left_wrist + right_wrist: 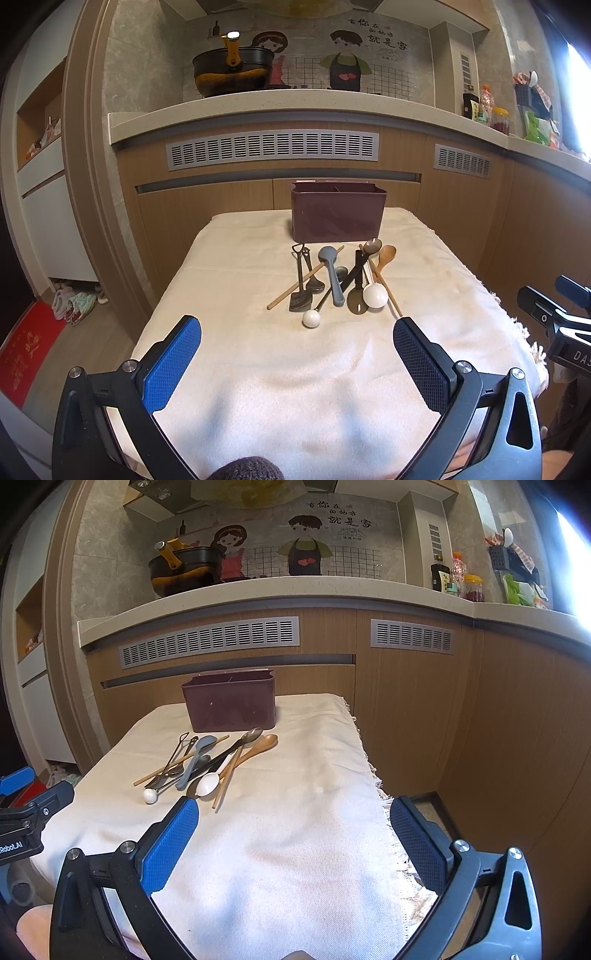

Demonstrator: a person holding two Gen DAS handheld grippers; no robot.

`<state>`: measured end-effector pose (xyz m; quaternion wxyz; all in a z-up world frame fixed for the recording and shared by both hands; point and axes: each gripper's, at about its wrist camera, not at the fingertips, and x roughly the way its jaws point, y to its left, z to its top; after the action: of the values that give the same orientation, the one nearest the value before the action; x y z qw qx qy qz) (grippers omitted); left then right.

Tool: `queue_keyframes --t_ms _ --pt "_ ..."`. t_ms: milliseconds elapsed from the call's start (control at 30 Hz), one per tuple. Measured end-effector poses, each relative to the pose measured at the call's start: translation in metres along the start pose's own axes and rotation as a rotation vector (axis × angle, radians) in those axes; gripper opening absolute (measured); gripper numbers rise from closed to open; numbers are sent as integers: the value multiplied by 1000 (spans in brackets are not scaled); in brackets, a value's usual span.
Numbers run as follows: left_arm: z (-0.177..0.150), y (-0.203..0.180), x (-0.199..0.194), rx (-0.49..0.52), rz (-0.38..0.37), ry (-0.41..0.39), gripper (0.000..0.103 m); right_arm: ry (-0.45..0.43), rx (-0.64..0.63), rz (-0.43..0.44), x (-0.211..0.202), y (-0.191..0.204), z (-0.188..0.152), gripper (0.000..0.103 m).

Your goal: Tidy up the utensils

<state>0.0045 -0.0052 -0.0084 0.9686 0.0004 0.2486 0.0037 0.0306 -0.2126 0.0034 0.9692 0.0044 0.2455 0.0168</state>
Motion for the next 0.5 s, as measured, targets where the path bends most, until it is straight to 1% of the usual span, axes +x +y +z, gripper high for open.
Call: queue_keyframes --t_ms 500 --pt "0 -1 0 -1 1 2 103 -4 -9 -9 -1 2 -1 103"
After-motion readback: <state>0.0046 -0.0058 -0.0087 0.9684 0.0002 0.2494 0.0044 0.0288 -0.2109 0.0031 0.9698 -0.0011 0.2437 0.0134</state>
